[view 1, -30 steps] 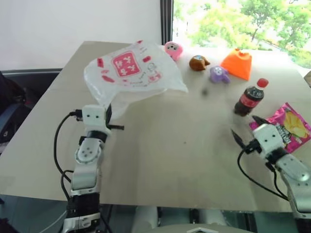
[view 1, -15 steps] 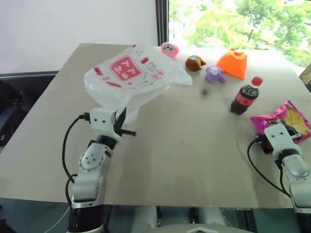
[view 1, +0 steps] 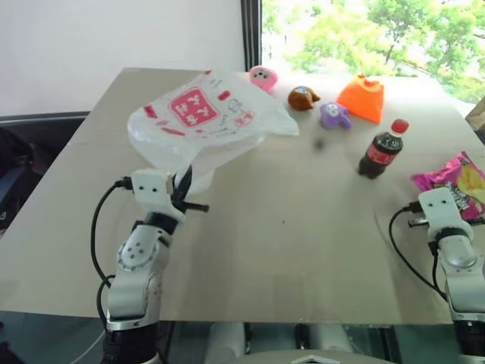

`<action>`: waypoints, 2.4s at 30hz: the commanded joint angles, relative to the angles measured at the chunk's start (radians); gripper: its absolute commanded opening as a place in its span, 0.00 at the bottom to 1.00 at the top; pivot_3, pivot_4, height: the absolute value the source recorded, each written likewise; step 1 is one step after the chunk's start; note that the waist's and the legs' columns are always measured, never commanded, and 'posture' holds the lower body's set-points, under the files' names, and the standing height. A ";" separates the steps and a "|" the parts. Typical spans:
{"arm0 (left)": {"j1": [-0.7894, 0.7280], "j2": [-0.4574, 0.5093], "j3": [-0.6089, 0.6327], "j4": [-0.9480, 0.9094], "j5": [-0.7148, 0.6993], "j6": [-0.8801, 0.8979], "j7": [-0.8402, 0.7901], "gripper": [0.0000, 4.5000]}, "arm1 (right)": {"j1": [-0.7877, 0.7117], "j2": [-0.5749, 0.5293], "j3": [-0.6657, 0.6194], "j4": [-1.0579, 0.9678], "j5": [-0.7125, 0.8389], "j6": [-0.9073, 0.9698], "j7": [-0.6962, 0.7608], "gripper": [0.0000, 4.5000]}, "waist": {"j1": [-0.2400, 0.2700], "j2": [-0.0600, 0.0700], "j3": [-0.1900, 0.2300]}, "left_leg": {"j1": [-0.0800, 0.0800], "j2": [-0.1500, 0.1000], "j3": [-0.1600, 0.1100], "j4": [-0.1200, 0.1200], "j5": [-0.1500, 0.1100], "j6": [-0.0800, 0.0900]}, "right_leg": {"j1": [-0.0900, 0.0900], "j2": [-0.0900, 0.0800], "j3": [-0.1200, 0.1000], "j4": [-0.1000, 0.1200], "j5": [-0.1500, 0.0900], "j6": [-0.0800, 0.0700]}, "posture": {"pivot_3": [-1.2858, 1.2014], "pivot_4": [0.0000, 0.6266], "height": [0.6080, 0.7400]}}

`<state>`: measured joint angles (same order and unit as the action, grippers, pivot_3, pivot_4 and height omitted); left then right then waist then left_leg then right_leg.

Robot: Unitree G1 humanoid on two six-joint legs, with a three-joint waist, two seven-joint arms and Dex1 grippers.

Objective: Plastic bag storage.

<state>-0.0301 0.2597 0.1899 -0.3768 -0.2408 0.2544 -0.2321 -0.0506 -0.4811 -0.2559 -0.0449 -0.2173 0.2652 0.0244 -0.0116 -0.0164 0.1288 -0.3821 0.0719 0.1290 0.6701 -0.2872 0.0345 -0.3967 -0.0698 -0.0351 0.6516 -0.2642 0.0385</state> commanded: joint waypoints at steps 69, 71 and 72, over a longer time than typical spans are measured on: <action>0.039 0.018 0.004 -0.013 -0.172 -0.009 -0.123 0.00 | -0.389 0.065 0.345 -0.113 0.740 0.677 0.451 0.99 | 0.012 -0.001 0.014 | -0.019 0.001 -0.010 0.013 0.000 0.000 | -0.013 0.000 -0.006 0.010 0.000 -0.001 | 0.52 0.24 1.00; 0.044 0.017 0.000 -0.013 -0.166 -0.013 -0.125 0.00 | -0.383 0.056 0.380 -0.131 0.737 0.698 0.479 0.99 | 0.011 -0.001 0.014 | -0.018 0.001 -0.010 0.013 0.000 0.000 | -0.013 0.000 -0.005 0.010 0.000 -0.001 | 0.52 0.24 1.00; 0.048 0.017 -0.002 -0.014 -0.164 -0.015 -0.126 0.00 | -0.379 0.047 0.402 -0.144 0.734 0.704 0.497 0.99 | 0.011 -0.001 0.014 | -0.018 0.001 -0.010 0.013 0.000 0.000 | -0.012 0.000 -0.006 0.010 0.000 -0.001 | 0.52 0.24 1.00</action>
<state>0.0132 0.2721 0.1875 -0.3750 -0.4121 0.2671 -0.3488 -0.4349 -0.4226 0.1176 -0.1574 0.5175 0.9446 0.4976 -0.0011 -0.0175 0.1424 -0.3999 0.0729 0.1190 0.6834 -0.2871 0.0349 -0.4092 -0.0697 -0.0409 0.6621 -0.2639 0.0380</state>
